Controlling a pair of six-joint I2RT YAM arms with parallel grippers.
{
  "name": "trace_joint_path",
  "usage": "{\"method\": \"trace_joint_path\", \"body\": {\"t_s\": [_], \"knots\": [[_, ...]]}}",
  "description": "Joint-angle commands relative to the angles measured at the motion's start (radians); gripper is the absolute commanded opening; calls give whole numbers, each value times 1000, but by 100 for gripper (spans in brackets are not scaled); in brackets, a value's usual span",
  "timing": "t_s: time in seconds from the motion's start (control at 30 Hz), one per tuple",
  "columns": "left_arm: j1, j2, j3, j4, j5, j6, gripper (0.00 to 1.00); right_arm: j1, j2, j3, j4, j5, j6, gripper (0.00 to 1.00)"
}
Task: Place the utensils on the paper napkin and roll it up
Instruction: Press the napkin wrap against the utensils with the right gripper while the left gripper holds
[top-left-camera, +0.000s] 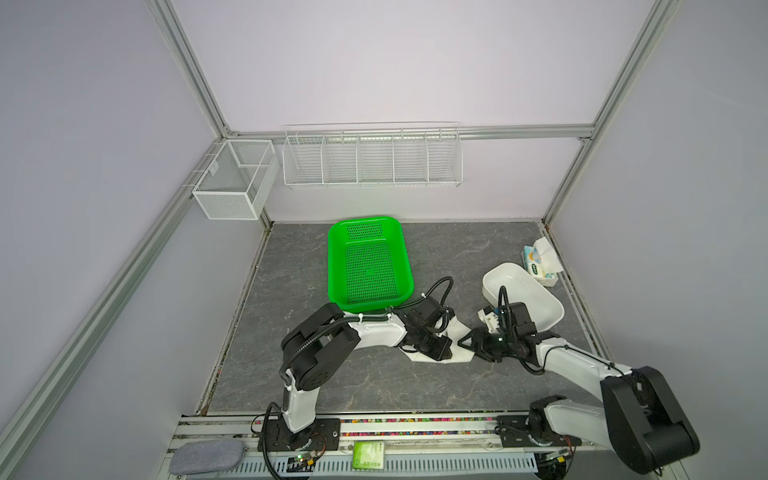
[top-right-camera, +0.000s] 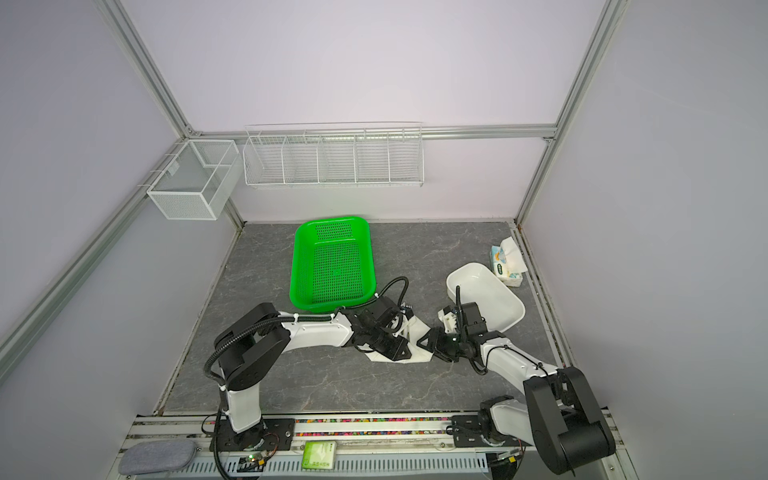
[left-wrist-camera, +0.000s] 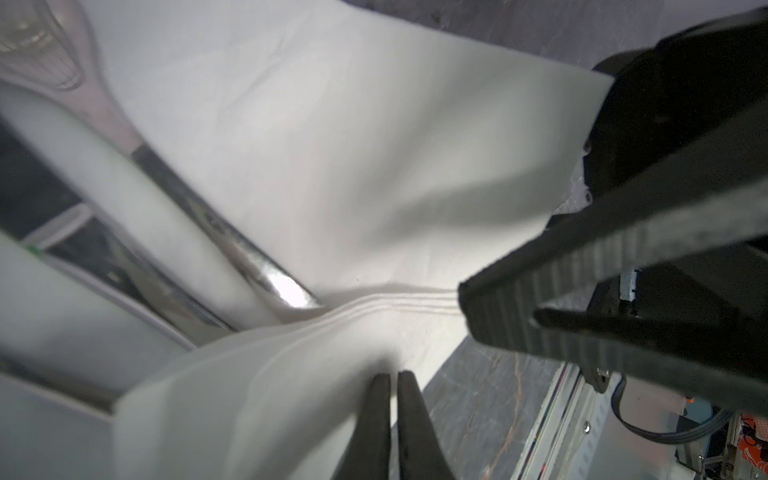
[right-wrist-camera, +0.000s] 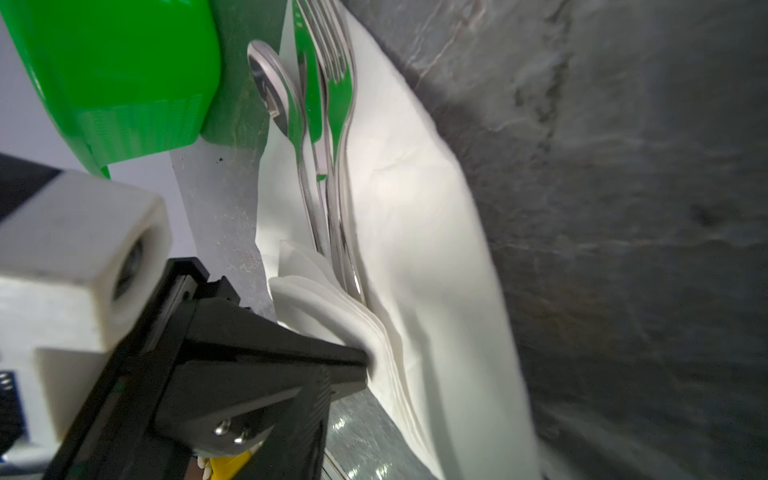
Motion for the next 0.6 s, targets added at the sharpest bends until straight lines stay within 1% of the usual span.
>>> {"method": "trace_joint_path", "body": {"t_s": [0.0, 0.2, 0.4, 0.57], "knots": [[1, -10, -10, -2, 2, 11, 9, 13, 26, -13, 8, -6, -27, 43], [1, -16, -14, 4, 16, 10, 9, 19, 50, -11, 14, -2, -42, 37], [1, -17, -14, 13, 46, 22, 11, 19, 34, -10, 11, -4, -39, 28], [2, -11, -8, -10, 15, 17, 10, 23, 23, 1, 23, -40, -30, 18]]}}
